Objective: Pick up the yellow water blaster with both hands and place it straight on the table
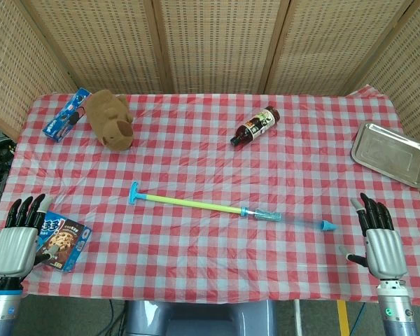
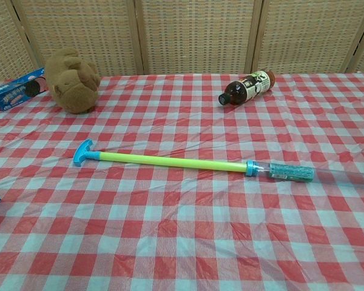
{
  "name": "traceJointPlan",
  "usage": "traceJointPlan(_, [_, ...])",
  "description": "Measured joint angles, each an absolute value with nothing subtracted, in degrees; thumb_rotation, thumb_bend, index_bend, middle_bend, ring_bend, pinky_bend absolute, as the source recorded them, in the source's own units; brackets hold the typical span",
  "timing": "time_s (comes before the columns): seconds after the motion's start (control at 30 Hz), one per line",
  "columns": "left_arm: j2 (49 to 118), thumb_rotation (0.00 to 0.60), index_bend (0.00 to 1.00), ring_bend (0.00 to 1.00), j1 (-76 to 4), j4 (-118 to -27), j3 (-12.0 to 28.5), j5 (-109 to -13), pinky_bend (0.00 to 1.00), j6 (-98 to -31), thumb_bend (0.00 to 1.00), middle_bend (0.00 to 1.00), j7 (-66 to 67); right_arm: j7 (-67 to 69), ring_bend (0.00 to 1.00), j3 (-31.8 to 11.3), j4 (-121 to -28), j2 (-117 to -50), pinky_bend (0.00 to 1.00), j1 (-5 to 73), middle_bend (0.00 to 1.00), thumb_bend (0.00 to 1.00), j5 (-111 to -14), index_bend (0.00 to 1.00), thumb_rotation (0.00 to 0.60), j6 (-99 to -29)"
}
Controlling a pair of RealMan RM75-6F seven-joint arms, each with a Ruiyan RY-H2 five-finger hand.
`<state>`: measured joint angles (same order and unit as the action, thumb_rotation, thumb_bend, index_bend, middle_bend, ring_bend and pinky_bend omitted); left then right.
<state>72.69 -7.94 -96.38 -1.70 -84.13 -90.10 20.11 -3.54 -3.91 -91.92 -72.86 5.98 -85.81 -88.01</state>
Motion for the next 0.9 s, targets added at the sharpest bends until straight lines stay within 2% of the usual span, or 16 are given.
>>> traceJointPlan(0.83, [72.78, 0.6, 0.0, 0.0, -7.71, -96.35, 0.54, -83.87, 0.0, -86.93, 0.13, 0.0, 17.99, -2.53, 0.0, -4.83, -91.63, -72.85, 0.0, 6.19, 0.0, 0.03, -84.69, 0.0, 0.6, -85.95])
traceJointPlan(0.9, [72.97, 0.6, 0.0, 0.01, -8.07, -96.76, 1.29, -83.6, 0.02, -86.69, 0.14, 0.0, 17.79, -2.34, 0.0, -4.93, -91.59, -72.78, 0.0, 6.22, 0.0, 0.03, -84.38, 0.0, 0.6, -85.67])
